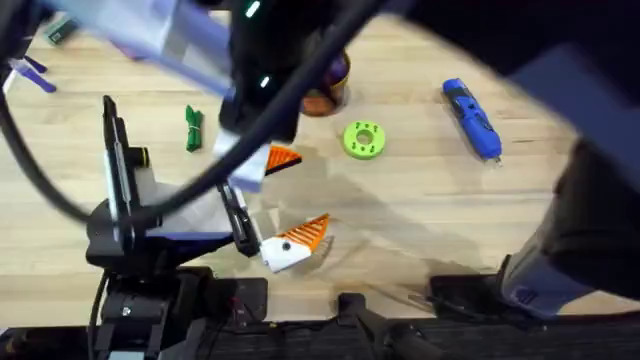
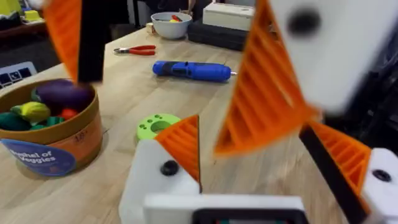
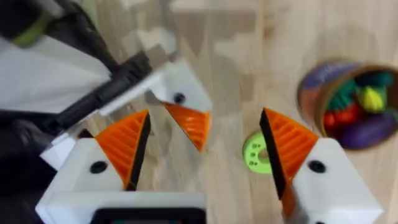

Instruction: Pick up the gripper from the table and insert it into the empty holder that is missing its gripper. Then pick up a screw, insert it into the mounting hole, and use the screwdriver to tighten it. Finally, clean up the table by picking up the vegetable and placing it into the bucket.

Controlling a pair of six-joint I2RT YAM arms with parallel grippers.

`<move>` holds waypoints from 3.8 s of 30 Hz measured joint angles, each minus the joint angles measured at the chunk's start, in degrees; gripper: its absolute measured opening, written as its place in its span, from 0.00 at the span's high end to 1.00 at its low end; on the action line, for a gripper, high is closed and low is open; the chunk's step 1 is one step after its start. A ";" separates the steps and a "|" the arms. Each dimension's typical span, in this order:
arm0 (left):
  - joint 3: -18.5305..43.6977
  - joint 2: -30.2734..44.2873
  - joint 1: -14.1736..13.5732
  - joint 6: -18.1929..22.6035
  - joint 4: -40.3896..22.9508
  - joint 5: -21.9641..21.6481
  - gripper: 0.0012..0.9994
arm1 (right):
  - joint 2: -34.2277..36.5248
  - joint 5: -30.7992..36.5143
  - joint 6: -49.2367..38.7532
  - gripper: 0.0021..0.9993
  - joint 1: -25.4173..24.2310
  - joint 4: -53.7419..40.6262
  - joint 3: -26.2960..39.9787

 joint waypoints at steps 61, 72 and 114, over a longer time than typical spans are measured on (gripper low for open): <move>0.00 0.02 0.00 0.01 0.00 0.02 0.01 | -40.41 6.45 19.43 0.01 -61.31 21.31 -58.84; 0.00 0.00 0.00 0.02 0.04 -0.17 0.01 | -40.41 6.45 19.27 0.01 -61.31 21.24 -58.86; 0.00 0.02 0.00 0.24 0.07 -0.37 0.99 | -21.10 6.47 10.50 0.01 -61.31 25.75 -50.02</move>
